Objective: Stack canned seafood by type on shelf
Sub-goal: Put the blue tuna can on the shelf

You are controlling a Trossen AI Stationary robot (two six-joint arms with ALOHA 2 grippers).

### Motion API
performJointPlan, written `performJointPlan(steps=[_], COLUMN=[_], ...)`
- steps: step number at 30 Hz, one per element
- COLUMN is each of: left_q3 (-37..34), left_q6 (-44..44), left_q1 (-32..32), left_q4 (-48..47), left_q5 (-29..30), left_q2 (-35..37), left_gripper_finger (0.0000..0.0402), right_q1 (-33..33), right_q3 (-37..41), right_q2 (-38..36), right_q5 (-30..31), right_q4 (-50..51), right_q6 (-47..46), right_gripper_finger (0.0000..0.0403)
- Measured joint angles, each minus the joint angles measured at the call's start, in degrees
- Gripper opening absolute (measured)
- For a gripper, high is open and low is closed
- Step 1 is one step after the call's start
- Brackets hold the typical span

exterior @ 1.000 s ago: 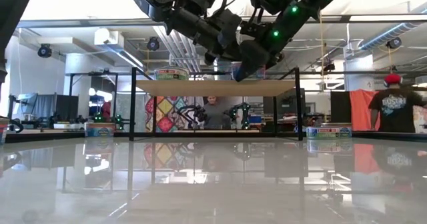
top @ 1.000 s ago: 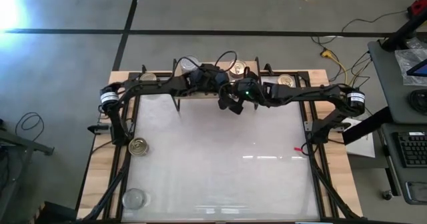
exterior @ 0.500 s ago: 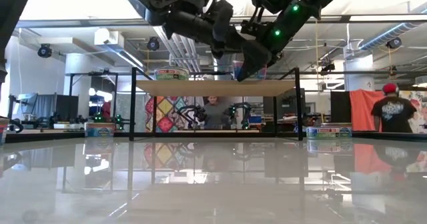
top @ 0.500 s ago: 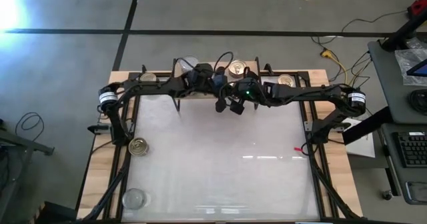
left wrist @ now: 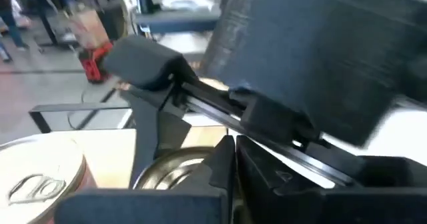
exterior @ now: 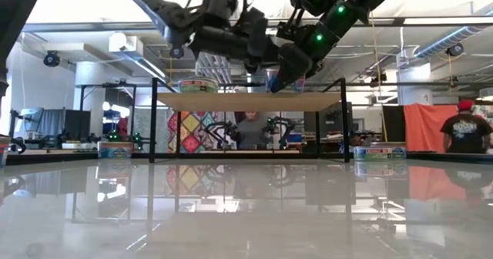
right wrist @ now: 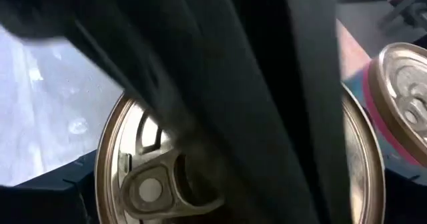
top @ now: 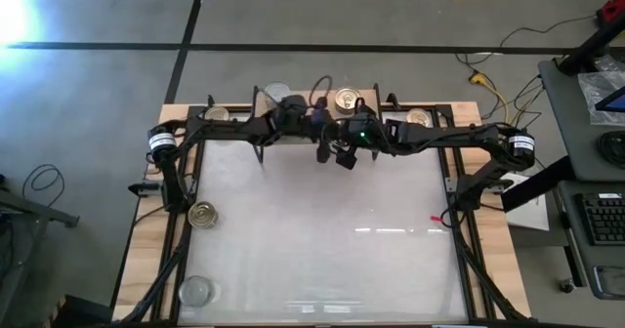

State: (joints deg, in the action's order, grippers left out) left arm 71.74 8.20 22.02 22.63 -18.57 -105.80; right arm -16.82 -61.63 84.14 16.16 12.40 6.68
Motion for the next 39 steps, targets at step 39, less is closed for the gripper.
performJointPlan(steps=[39], left_q3=[2.52], left_q6=[4.79], left_q1=[2.14], left_q4=[-14.73], left_q5=[2.57], left_q2=[-0.41], left_gripper_finger=[0.0001], right_q1=[-0.17], right_q3=[-0.11], right_q2=[-0.52], right_q5=[-4.61], right_q4=[0.50], right_q6=[2.97], right_gripper_finger=[0.0400])
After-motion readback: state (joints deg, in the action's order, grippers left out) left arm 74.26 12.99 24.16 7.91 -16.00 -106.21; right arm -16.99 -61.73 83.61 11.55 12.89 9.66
